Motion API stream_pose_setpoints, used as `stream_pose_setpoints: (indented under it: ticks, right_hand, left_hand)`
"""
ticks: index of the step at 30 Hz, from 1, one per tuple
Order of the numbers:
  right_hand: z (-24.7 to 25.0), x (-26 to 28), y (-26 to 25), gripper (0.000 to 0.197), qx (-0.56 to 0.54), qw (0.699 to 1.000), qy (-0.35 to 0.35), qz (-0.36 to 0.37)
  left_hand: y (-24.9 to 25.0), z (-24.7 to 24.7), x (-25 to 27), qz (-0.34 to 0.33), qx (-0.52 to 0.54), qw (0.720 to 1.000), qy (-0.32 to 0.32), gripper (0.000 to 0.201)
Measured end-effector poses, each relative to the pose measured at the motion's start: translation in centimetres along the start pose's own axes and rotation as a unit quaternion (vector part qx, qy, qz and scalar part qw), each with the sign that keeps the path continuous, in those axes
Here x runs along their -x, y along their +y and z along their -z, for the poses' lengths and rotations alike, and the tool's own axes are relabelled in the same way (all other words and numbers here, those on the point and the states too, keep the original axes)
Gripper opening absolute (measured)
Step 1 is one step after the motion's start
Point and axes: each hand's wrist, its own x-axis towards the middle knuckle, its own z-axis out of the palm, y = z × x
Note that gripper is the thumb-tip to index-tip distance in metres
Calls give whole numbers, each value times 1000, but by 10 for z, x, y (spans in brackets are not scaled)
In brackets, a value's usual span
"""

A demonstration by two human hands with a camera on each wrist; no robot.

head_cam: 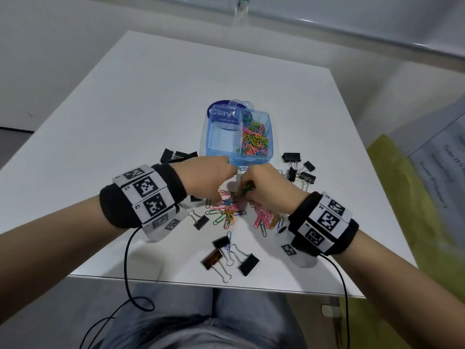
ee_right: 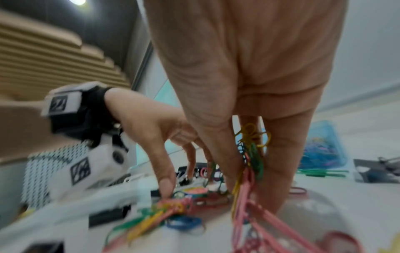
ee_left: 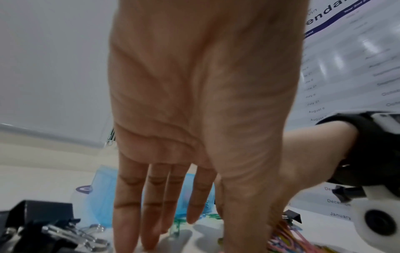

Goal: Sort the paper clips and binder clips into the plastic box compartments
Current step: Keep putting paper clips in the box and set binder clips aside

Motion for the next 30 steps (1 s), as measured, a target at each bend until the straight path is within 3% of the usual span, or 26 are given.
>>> stream_pose_setpoints:
  ticks: [5, 8, 12, 15, 20, 25, 27, 30]
  right_hand:
    - [28, 7, 8, 13, -147, 985, 17, -83]
    - [52, 4, 13, 13, -213, 968, 55, -118]
    - [79, -22, 23, 13, -273, 943, 145, -123]
    - [81, -53, 31, 10, -251, 939, 186, -140]
    - [58, -84, 46, 15, -157, 960, 181, -148]
    - [59, -78, 47, 30, -117, 959, 229, -115]
    - [57, -72, 43, 35, -80, 972, 197, -99]
    - [49, -67, 39, 41, 3, 992, 85, -92]
  left_hand:
    - [0, 3, -2, -32, 66, 997, 13, 60]
    - [-3, 6, -3, -29, 68, 997, 34, 65]
    - [0, 5, -4, -32, 61, 998, 1, 58]
    - [2, 2, -5, -31, 50, 998, -14, 53]
    - [1, 3, -1, -23, 35, 999, -26, 55]
    - [-5, 3, 3, 2, 32, 999, -43, 75]
    - [-5, 3, 3, 10, 27, 998, -48, 77]
    - [-2, 3, 2, 20, 26, 998, -55, 75]
